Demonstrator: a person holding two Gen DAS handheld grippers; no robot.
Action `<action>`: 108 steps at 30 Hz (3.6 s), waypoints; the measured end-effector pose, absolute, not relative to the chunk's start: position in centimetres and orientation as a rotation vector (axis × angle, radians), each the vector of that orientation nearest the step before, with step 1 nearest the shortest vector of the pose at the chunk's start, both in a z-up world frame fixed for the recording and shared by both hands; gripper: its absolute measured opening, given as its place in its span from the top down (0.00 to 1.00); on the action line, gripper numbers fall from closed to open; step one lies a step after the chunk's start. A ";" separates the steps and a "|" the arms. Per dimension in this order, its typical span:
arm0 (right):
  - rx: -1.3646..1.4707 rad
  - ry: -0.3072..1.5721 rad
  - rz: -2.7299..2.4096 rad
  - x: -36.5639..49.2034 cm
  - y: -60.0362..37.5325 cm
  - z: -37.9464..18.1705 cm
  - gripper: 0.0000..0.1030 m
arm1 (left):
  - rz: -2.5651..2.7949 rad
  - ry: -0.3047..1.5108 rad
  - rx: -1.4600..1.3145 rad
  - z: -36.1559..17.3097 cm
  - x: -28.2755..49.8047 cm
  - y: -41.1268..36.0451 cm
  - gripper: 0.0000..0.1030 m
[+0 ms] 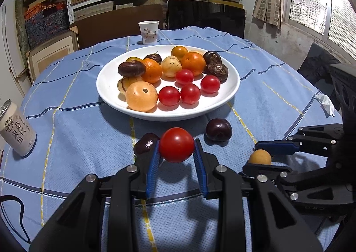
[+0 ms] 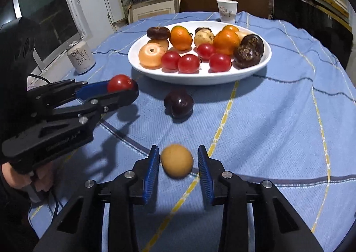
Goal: Organize fruits
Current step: 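Carry the tomato and yellow-brown fruit onto the plate and open both tools, then grasp a dark red plum with the right tool while the left tool grasps another dark plum, then carry both dark plums onto the plate and open both tools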
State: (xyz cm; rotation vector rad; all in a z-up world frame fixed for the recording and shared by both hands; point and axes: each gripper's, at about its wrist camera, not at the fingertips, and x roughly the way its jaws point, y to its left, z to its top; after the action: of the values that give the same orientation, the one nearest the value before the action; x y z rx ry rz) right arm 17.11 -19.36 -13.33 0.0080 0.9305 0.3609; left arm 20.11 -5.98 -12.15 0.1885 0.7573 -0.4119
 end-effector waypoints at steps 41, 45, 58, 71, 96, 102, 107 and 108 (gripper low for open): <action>-0.069 0.662 0.355 31.1 -21.4 -4.9 0.52 | -0.398 0.783 0.077 -8.2 31.4 -7.8 0.20; -0.026 0.651 0.337 29.6 -22.5 -4.0 0.52 | -0.398 0.732 0.081 -6.4 29.3 -6.8 0.20; -0.049 0.814 0.410 18.4 -19.9 -10.2 0.50 | -0.349 0.803 0.088 -10.9 22.5 -1.4 0.12; -0.080 0.855 0.331 20.8 -16.6 -12.4 0.50 | -0.362 0.828 0.106 -12.3 22.7 -1.4 0.12; 0.042 0.790 0.348 19.2 -19.9 -12.3 0.68 | -0.290 0.794 0.275 -13.4 23.0 -5.1 0.33; 0.054 0.796 0.347 19.2 -20.1 -12.4 0.67 | -0.316 0.846 0.266 -14.1 23.6 -5.2 0.55; 0.062 0.798 0.342 19.3 -20.3 -12.5 0.67 | -0.326 0.851 0.257 -14.2 23.5 -5.2 0.68; 0.063 0.798 0.341 19.3 -20.3 -12.5 0.67 | -0.330 0.852 0.255 -14.2 23.5 -5.2 0.68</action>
State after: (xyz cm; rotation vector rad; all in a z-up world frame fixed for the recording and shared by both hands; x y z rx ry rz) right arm 19.30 -20.28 -12.49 0.0628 0.7981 0.3411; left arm 23.48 -5.20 -14.22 0.2552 0.8520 -0.3297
